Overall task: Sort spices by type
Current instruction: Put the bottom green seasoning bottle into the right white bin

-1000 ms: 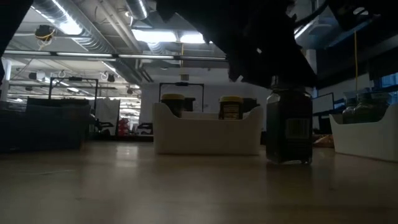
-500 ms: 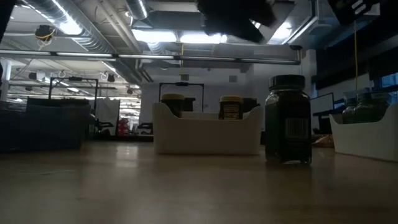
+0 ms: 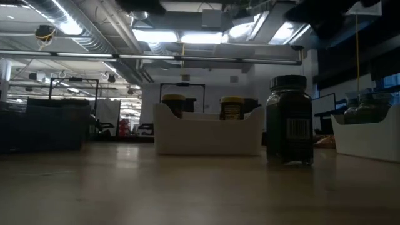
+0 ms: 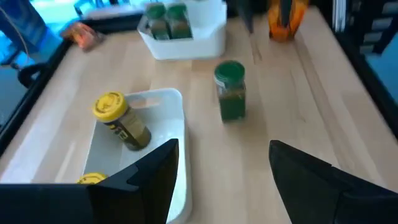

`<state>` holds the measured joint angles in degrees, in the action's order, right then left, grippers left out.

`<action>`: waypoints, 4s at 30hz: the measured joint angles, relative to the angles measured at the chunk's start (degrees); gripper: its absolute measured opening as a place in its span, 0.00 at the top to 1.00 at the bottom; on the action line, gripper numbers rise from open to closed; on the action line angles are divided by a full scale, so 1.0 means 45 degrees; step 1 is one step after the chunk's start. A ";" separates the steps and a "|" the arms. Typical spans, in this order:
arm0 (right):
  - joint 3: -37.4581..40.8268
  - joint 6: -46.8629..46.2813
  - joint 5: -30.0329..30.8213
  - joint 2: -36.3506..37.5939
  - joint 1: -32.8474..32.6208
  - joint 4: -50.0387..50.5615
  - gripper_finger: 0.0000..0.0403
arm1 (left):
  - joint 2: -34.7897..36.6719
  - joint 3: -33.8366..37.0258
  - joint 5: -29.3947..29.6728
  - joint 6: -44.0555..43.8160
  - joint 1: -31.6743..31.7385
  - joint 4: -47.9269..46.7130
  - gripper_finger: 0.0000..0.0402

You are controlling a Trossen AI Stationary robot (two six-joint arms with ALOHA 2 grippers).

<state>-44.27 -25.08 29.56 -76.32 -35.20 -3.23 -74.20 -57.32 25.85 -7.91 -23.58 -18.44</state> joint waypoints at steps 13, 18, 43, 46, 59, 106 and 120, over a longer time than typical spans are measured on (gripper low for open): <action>0.0000 -0.0452 0.0759 0.0006 0.1432 0.1734 0.13 | 0.3180 0.4517 -0.0010 0.1807 0.0760 0.6080 0.42; 0.0000 -0.0848 0.0782 -0.0287 0.1414 0.1670 0.11 | 0.3163 0.4526 -0.0034 0.2109 0.0714 0.5836 0.42; 0.0005 -0.2413 -0.0068 -0.2404 0.1234 0.1644 0.11 | 0.3144 0.4526 -0.0033 0.1920 -0.0050 0.5758 0.42; 0.0005 -0.2438 -0.0156 -0.2580 0.1237 0.1598 0.11 | 0.3144 0.4526 -0.0036 0.2911 0.0215 0.6812 0.42; 0.0005 -0.2346 -0.0023 -0.2602 0.1244 0.1448 0.36 | 0.3144 0.4526 -0.0024 0.3328 0.0672 0.7554 0.42; 0.0015 -1.1498 0.2001 0.5265 -0.2793 1.2718 0.49 | 0.3144 0.4526 -0.0024 0.2668 0.0658 0.6524 0.42; 0.0005 -1.2722 0.1696 0.6271 -0.2936 1.4250 0.49 | 0.3144 0.4526 -0.0026 0.2714 0.0658 0.6519 0.42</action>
<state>-44.25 -82.33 37.19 -48.10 -48.41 60.90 -60.05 -36.95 25.73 4.31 -20.62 10.90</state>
